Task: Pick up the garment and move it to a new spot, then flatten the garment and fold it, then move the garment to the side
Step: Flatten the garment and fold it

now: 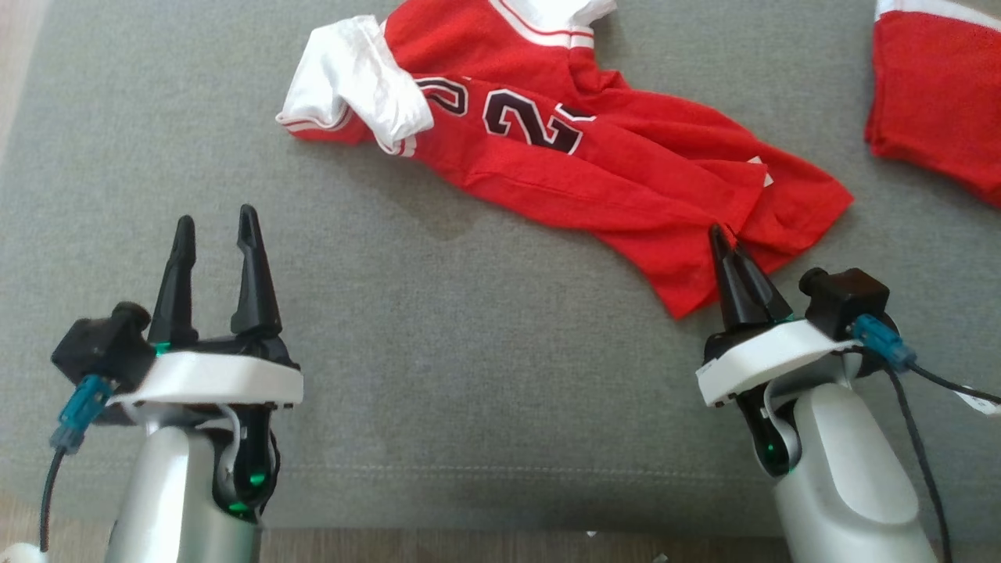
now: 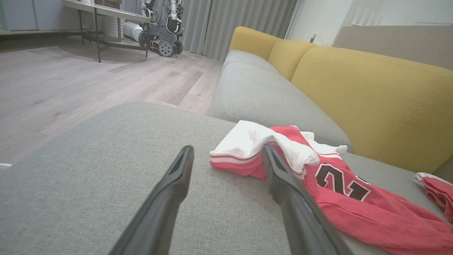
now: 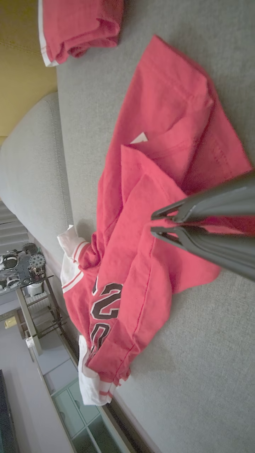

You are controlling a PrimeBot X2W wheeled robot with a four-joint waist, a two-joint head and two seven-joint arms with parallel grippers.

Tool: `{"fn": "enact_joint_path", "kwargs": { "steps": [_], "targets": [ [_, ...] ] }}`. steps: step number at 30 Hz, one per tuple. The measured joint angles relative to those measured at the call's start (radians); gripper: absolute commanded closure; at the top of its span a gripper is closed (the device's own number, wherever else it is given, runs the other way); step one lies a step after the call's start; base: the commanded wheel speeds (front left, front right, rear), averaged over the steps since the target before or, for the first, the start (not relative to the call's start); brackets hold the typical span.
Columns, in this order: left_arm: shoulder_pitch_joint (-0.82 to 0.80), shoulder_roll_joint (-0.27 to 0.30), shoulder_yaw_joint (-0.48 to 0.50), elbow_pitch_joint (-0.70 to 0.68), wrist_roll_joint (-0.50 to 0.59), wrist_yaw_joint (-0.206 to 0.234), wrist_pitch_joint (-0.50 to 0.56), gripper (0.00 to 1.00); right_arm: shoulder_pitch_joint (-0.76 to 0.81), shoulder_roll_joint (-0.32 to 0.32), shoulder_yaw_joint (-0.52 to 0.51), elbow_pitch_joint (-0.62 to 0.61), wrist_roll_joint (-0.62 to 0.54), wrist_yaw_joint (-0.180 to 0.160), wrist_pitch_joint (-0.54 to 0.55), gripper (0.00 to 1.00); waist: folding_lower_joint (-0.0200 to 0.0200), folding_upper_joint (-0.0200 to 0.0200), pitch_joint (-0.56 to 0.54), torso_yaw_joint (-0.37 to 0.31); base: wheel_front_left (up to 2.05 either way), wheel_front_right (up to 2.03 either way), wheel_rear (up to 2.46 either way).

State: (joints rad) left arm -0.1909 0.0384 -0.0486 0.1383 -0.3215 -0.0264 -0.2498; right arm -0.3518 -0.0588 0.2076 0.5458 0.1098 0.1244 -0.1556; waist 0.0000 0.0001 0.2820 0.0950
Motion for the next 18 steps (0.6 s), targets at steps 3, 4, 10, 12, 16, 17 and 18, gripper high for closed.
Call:
{"fn": "enact_joint_path", "kwargs": {
  "steps": [3, 4, 10, 12, 16, 17, 18],
  "targets": [
    [0.0, 0.0, -0.001, 0.004, -0.007, 0.0, 0.0, 0.0, 0.001, -0.002, 0.002, -0.007, 0.0, 0.0, -0.01, 1.0, 0.0, 0.0, -0.013, -0.007, 0.0, 0.0, 0.0],
    [0.001, 0.0, -0.001, 0.005, -0.007, 0.001, 0.0, 0.0, 0.001, -0.004, 0.002, -0.012, 0.0, 0.0, -0.014, 1.0, 0.0, 0.0, -0.019, -0.009, 0.0, 0.0, 0.0],
    [0.005, 0.0, -0.004, 0.009, -0.007, 0.002, 0.0, 0.0, 0.0, -0.054, 0.003, -0.059, -0.009, 0.0, -0.003, 1.0, 0.0, 0.0, -0.059, -0.024, 0.0, 0.0, 0.0],
    [0.007, 0.0, -0.007, 0.01, -0.007, 0.009, 0.0, 0.0, -0.004, -0.091, -0.006, -0.081, -0.022, 0.0, 0.013, 1.0, 0.0, 0.0, -0.074, -0.029, 0.0, 0.0, 0.0],
    [0.025, 0.0, -0.012, 0.009, -0.017, 0.01, 0.0, 0.0, -0.048, -0.177, -0.039, -0.156, -0.084, 0.0, 0.04, 1.0, 0.0, 0.0, -0.103, -0.039, 0.0, 0.0, 0.0],
    [0.031, 0.0, -0.012, 0.009, -0.017, 0.013, 0.0, 0.0, -0.062, -0.196, -0.042, -0.182, -0.1, 0.0, 0.042, 1.0, 0.0, 0.0, -0.109, -0.042, 0.0, 0.0, 0.0],
    [0.037, 0.0, -0.013, 0.009, -0.017, 0.019, 0.0, 0.0, -0.072, -0.213, -0.04, -0.211, -0.118, 0.0, 0.049, 1.0, 0.0, 0.0, -0.115, -0.045, 0.0, 0.0, 0.0]
  ]
}}
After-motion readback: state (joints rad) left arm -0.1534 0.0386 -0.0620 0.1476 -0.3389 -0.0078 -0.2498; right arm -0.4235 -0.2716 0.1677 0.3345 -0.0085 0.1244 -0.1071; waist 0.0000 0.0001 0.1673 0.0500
